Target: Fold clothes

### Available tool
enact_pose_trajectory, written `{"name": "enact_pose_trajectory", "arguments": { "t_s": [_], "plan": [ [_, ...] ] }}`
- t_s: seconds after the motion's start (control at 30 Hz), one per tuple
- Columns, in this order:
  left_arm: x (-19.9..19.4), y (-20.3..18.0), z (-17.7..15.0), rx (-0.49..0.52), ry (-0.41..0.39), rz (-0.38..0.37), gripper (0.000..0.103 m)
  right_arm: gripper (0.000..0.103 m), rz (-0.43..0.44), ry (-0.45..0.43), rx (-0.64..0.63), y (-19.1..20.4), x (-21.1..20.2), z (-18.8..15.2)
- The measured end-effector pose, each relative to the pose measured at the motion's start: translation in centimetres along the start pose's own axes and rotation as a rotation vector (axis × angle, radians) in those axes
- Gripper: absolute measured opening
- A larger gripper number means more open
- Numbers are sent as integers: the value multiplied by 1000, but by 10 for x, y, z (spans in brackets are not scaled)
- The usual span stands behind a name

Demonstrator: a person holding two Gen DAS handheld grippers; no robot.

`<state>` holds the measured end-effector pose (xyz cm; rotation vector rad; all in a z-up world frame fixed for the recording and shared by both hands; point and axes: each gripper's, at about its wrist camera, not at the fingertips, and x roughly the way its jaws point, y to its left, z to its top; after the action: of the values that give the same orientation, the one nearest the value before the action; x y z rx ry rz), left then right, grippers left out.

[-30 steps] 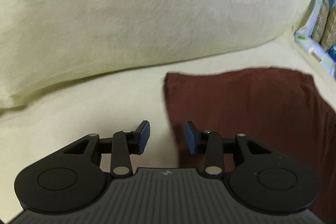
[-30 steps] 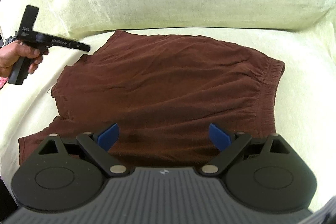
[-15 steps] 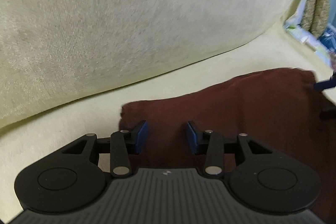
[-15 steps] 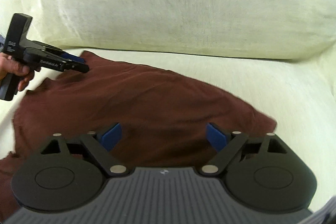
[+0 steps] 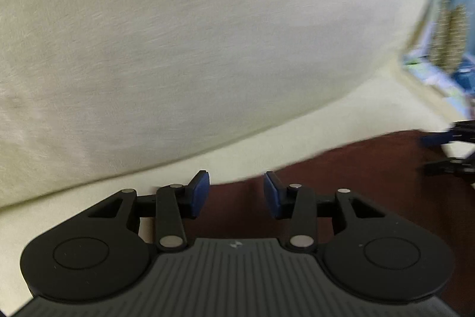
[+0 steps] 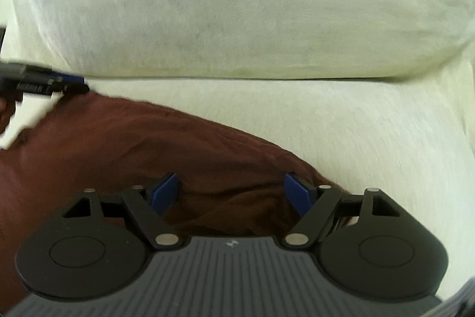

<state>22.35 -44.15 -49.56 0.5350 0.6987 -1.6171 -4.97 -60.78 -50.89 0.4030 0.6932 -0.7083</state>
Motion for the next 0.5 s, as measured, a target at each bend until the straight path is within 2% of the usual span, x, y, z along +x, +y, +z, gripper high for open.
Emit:
{"name": "enact_pose_trajectory", "arguments": {
  "t_s": [0.03, 0.13, 0.2, 0.27, 0.33, 0.43, 0.5],
  "plan": [
    [1, -14, -2, 21, 16, -47, 47, 76, 1, -6, 11, 0, -5, -3],
    [17, -48, -10, 109, 65, -93, 47, 76, -14, 17, -31, 0, -12, -17],
    [30, -59, -14, 136, 88, -87, 47, 76, -40, 19, -95, 5, -16, -23],
    [40, -61, -16, 139, 67, -77, 51, 76, -56, 28, -121, 7, -20, -25],
    [42, -54, -13, 94, 62, -81, 51, 76, -40, 28, -88, 4, -29, -26],
    [36, -57, -7, 78, 56, -67, 49, 76, 22, -9, -15, 4, -51, -32],
    [27, -65, -6, 76, 37, -101, 49, 76, 77, -25, 5, 12, -68, -43]
  ]
}}
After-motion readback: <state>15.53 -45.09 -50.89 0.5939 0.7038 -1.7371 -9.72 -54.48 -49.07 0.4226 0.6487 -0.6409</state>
